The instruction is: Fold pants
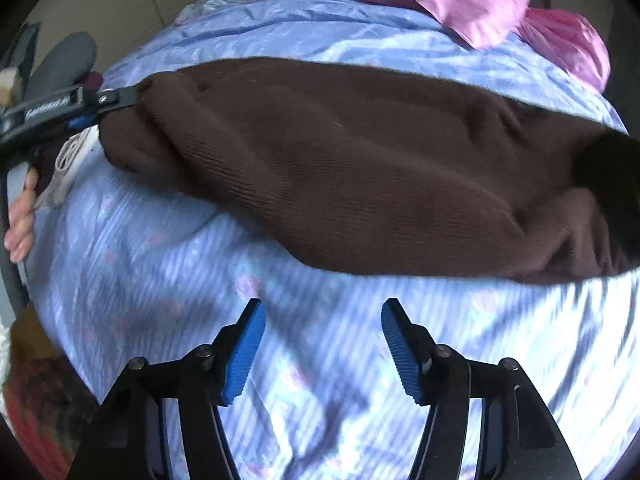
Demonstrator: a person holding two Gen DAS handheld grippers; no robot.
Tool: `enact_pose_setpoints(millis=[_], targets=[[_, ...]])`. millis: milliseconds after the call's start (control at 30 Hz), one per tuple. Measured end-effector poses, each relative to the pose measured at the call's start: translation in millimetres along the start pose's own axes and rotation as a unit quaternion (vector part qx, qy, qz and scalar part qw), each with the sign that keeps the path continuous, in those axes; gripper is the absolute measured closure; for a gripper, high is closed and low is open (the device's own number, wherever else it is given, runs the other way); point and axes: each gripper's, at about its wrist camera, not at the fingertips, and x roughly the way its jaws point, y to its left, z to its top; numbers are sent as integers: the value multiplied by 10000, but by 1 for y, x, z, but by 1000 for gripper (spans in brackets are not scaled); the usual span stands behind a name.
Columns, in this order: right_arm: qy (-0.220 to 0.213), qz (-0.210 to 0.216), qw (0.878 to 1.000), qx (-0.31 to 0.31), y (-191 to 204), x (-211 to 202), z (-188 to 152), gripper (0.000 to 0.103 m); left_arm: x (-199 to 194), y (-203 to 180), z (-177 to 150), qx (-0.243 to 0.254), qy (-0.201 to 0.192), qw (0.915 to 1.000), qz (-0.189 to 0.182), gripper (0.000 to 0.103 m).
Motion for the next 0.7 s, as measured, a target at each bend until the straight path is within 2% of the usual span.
enact_pose_setpoints(millis=[200,267,333,400,600,700], targets=[[-756,101,9968,-244,1,-24,40,44,9,7,17,-235,74,9997,58,66],[-957,286,9949,-112,-8,-33,54,44,11,7,19,-239,98,9996,83,66],[-919,561,9942,25,-18,-33,67,44,12,5,19,-184,96,9997,121,66],[-878,638,9941,-24,-19,-29,71,44,12,2,18,-89,86,9998,177,66],[-652,666,9944,-493,-8,-10,52,44,14,-4,14,190,103,9992,350,66],[-457,823,9949,-371,-10,1,44,44,15,-2,13,202,123,9991,342,66]])
